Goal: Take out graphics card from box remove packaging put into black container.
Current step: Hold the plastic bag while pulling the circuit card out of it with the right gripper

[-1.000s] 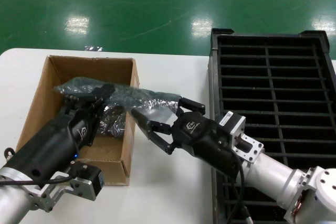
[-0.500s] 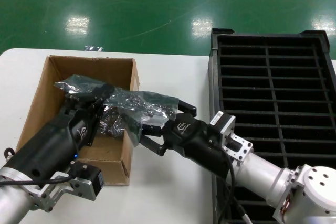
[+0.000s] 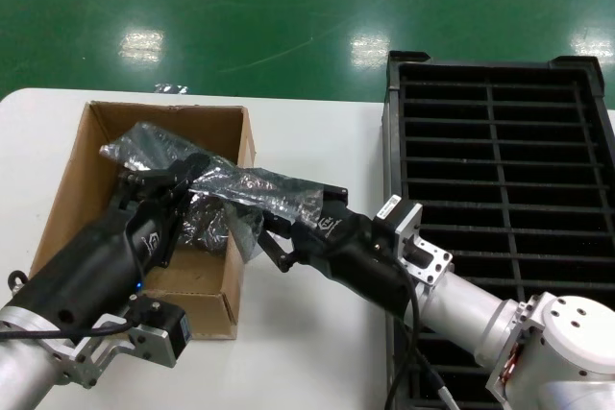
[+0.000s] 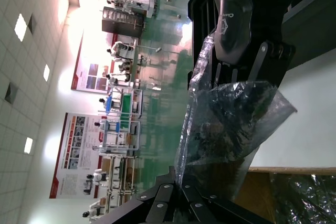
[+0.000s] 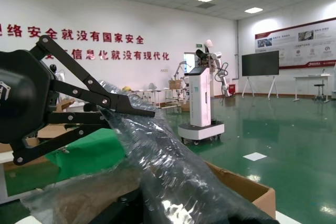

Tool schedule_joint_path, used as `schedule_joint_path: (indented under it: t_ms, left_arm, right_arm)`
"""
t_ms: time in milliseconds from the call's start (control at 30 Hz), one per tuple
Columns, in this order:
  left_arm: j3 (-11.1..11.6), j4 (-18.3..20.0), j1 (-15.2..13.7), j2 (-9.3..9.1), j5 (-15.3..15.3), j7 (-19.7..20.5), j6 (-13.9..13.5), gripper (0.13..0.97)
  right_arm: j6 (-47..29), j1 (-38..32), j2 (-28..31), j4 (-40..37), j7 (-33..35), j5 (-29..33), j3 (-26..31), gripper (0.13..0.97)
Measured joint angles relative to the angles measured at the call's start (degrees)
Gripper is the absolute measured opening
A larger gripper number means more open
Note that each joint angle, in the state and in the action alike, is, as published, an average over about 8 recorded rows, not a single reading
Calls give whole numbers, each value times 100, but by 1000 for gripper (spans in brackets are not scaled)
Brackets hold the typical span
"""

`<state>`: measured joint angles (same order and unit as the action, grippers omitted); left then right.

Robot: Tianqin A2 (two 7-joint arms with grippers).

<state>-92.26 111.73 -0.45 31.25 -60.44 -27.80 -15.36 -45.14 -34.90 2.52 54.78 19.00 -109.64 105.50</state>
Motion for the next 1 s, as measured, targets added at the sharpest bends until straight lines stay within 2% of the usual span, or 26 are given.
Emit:
schedule_joint_path:
  t_ms: [100, 367, 1000]
  left_arm:
    - [0, 0, 0, 0, 0, 0, 0, 139]
    - [0, 0, 0, 0, 0, 0, 0, 139]
    - [0, 0, 0, 0, 0, 0, 0, 139]
  right_arm:
    - [1, -21, -11, -44, 14, -7, -31, 321]
    - [58, 164, 147, 373, -215, 42, -17, 206]
    - [288, 1159, 1117, 2494, -1191, 171, 130, 193]
